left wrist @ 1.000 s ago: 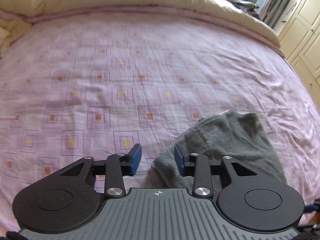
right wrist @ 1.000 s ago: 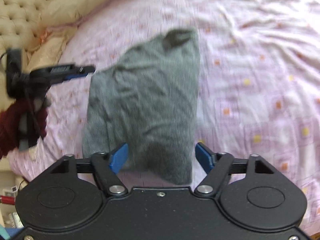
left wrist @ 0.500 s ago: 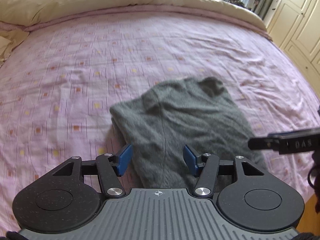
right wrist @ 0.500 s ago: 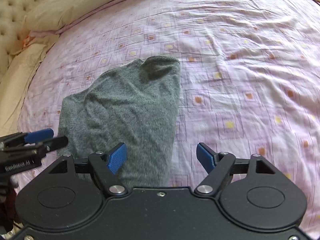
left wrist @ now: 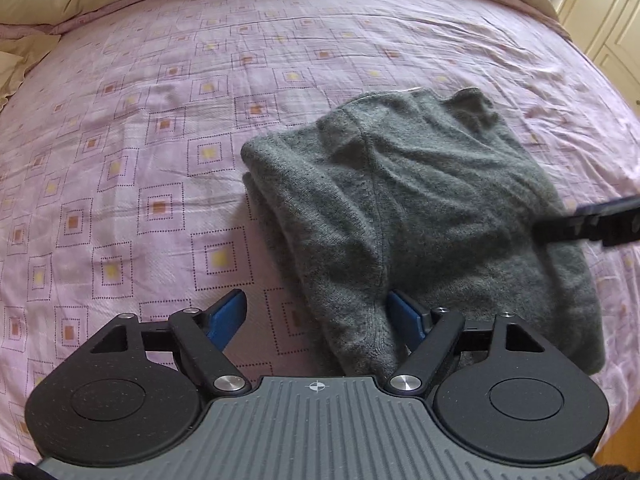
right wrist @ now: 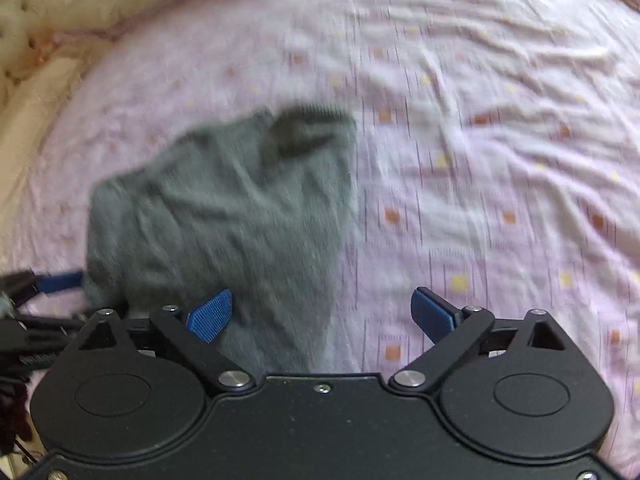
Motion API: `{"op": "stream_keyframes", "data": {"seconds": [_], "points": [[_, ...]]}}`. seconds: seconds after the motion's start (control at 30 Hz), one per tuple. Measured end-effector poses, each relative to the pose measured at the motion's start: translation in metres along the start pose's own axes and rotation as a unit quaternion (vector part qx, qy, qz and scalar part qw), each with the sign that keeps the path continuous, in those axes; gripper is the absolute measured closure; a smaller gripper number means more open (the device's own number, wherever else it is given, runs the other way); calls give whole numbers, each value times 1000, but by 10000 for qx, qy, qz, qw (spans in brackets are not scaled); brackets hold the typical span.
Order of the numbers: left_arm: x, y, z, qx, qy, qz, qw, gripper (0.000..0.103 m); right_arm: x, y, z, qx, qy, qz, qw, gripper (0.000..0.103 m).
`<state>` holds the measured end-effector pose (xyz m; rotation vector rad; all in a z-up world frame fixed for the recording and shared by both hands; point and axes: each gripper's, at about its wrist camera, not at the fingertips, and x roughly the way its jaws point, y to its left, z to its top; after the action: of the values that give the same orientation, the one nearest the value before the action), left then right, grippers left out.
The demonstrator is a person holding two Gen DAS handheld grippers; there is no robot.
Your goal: Fold small clothes
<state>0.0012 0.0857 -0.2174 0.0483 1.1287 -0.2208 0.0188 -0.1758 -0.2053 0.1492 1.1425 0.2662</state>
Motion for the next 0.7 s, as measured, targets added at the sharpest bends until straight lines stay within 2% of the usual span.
{"op": "stream_keyframes", "data": {"seconds": [0.07, 0.2, 0.37, 0.43, 0.5, 0.53, 0.7], "points": [[0, 1, -1, -65, 10, -32, 10000, 26, -1, -1, 14, 40, -171, 50, 9998, 6], [2, 3, -1, -177, 50, -35, 9998, 21, 26, -4, 46, 126, -83, -77, 9999, 6], [6, 9, 2, -354, 151, -14, 9993, 8, 66, -9, 77, 4, 108, -478, 9988, 6], [8, 12, 3, -448, 189, -60, 9988, 7, 72, -16, 86, 81, 109, -582, 9982, 6], [11, 17, 3, -622, 241, -162, 9976, 4, 70, -24, 94, 195, 11, -651, 9977, 6], [12, 19, 3, -714, 281, -196, 9969, 0, 67, -27, 97, 229, -58, -657, 9976, 6], [12, 25, 3, -799, 289, -312, 9959, 0, 35, -31, 96, 224, -552, -524, 9968, 0]]}}
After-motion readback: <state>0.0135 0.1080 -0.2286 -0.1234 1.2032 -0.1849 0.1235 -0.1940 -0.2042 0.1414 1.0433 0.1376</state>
